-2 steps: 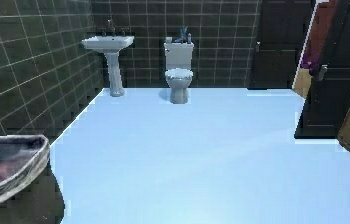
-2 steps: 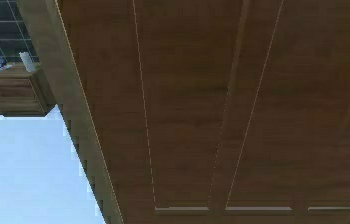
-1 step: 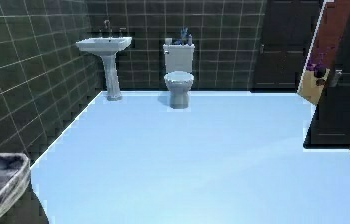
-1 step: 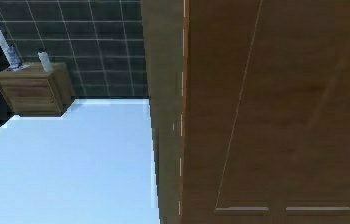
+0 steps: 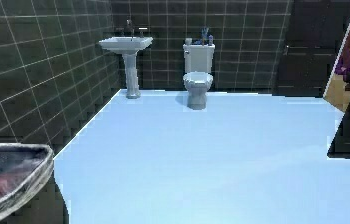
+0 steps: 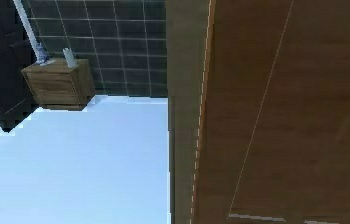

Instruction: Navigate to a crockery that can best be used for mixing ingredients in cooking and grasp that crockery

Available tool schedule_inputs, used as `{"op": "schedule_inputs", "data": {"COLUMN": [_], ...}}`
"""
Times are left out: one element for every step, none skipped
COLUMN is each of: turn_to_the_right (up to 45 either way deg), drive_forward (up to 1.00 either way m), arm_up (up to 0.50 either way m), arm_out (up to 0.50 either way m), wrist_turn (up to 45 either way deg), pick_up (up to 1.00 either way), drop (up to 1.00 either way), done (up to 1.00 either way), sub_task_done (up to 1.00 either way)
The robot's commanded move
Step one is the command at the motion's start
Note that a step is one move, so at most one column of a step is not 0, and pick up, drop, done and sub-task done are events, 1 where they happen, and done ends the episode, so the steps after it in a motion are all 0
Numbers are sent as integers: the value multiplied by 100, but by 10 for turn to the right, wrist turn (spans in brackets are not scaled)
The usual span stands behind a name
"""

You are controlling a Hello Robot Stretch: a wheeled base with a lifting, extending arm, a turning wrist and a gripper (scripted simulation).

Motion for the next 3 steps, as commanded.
{"op": "schedule_inputs", "data": {"turn_to_the_right": [0,330,0], "drive_forward": [35,0,100], "arm_up": [0,0,0], "arm_out": [0,0,0], "wrist_turn": [0,0,0], "pick_up": [0,0,0], "drop": [0,0,0], "done": [0,0,0], "sub_task_done": [0,0,0]}}
